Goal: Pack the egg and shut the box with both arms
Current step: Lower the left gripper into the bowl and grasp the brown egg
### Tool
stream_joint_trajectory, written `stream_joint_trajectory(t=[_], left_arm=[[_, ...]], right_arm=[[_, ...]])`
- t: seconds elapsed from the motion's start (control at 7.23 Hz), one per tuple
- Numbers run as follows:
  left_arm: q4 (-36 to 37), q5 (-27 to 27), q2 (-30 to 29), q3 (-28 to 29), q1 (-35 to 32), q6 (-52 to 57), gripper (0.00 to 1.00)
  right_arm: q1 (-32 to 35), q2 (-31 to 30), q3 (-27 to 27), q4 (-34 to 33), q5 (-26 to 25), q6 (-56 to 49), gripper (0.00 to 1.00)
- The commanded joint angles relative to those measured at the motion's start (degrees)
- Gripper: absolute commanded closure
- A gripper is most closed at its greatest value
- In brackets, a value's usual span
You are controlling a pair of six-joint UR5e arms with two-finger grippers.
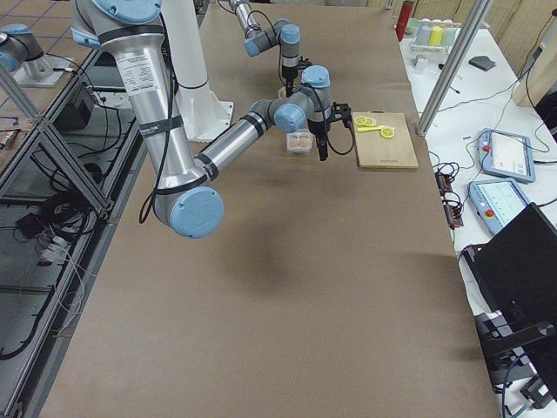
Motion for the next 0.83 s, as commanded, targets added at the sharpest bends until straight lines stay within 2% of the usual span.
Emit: stream_joint_trajectory(t=[0.0,0.14,0.69], left_arm=[[0.05,-1.35,0.00,-0.70,0.01,-1.18,0.83],[0.14,-1.26,0.00,-1.14,-0.08,-1.19,0.99],[-0.03,0.92,-0.26,-5.88,-2.44,-0.75,1.00]], right_arm=[[-0.02,0.00,0.07,0.00,-0.01,0.00,0.00],[-0.02,0.00,0.07,0.00,-0.01,0.00,0.00],[-0.02,0.00,0.16,0.00,-0.01,0.00,0.00]])
